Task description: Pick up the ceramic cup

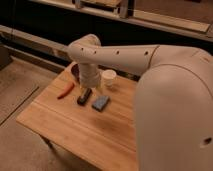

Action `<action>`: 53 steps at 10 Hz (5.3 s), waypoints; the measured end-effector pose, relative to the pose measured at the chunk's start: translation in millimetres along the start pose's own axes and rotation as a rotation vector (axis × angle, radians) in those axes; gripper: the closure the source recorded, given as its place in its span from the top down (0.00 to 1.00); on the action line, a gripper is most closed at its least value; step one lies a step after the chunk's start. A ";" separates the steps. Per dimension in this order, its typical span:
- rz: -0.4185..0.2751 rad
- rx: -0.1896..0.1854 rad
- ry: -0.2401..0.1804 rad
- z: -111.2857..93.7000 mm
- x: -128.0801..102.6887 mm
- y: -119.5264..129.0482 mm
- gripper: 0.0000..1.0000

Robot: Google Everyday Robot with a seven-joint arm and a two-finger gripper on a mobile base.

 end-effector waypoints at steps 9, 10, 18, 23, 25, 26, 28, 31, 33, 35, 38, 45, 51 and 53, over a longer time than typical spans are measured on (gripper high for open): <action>0.432 0.061 -0.112 -8.1 -55.0 -106.4 0.65; 0.432 0.081 -0.110 -5.6 -57.6 -110.5 0.65; 0.332 0.130 -0.120 -16.1 -109.3 -115.2 0.65; 0.350 0.118 -0.126 -18.1 -134.9 -140.0 0.65; 0.317 0.087 -0.132 -2.5 -145.1 -135.9 0.65; 0.307 0.083 -0.141 -0.9 -148.3 -133.0 0.65; 0.304 0.082 -0.143 -0.9 -148.8 -131.2 0.65; 0.304 0.082 -0.143 -1.0 -148.7 -131.2 0.65; 0.354 0.071 -0.148 -2.6 -155.3 -137.0 0.65; 0.416 0.040 -0.165 -12.0 -165.5 -144.4 0.65; 0.436 0.009 -0.185 -22.7 -176.6 -141.3 0.65; 0.423 0.015 -0.122 17.9 -184.0 -116.5 0.65; 0.409 -0.004 -0.036 57.7 -187.4 -113.3 0.43; 0.391 -0.025 -0.027 63.8 -191.0 -108.5 0.23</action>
